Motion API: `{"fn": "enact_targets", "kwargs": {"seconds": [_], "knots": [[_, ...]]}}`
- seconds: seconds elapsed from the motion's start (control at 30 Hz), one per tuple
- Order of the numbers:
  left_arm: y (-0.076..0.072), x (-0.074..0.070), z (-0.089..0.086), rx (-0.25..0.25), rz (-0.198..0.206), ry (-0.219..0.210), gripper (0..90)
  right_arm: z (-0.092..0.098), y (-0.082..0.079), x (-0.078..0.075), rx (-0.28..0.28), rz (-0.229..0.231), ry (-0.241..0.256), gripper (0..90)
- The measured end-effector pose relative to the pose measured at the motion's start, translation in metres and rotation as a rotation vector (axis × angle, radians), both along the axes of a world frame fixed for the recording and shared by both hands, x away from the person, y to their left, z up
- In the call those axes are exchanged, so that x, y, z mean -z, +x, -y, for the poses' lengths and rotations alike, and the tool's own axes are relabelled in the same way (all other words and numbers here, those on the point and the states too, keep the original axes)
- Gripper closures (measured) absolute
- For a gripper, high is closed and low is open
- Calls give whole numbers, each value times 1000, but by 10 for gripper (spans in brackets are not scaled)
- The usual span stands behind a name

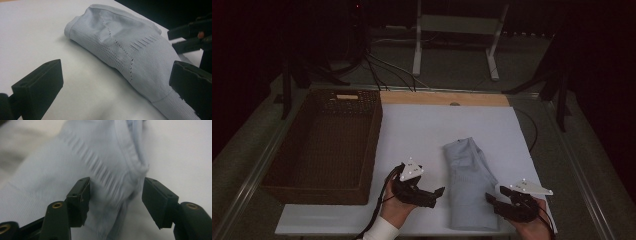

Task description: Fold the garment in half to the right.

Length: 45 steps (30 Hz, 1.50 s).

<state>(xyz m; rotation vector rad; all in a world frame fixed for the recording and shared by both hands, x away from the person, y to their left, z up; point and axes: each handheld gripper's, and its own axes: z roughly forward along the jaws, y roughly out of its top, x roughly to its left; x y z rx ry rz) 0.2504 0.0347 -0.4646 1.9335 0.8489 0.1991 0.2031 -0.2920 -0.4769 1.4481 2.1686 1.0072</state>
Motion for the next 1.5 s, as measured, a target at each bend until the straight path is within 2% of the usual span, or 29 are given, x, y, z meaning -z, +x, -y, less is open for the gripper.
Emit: {"fn": "enact_targets", "kwargs": {"seconds": [0.17, 0.33, 0.47, 0.7, 1.03, 1.3, 1.5], "knots": [[0, 2, 4, 11, -8, 7, 5, 2, -1, 8, 0, -31, -23, 437], [1, 3, 7, 13, -31, 17, 17, 2, 2, 13, -2, -68, -38, 545], [3, 6, 10, 10, -72, 15, 83, 1, 4, 17, 7, -83, -64, 542], [3, 12, 25, 35, -84, 33, 126, -1, 5, 20, 9, -111, -77, 581], [7, 21, 43, 30, -87, 46, 122, -1, 7, 22, 20, -124, -80, 645], [12, 27, 59, 20, -86, 69, 151, -1, 6, 22, 19, -120, -83, 638], [13, 33, 67, 27, -107, 75, 168, 0, 7, 22, 21, -119, -79, 615]]}}
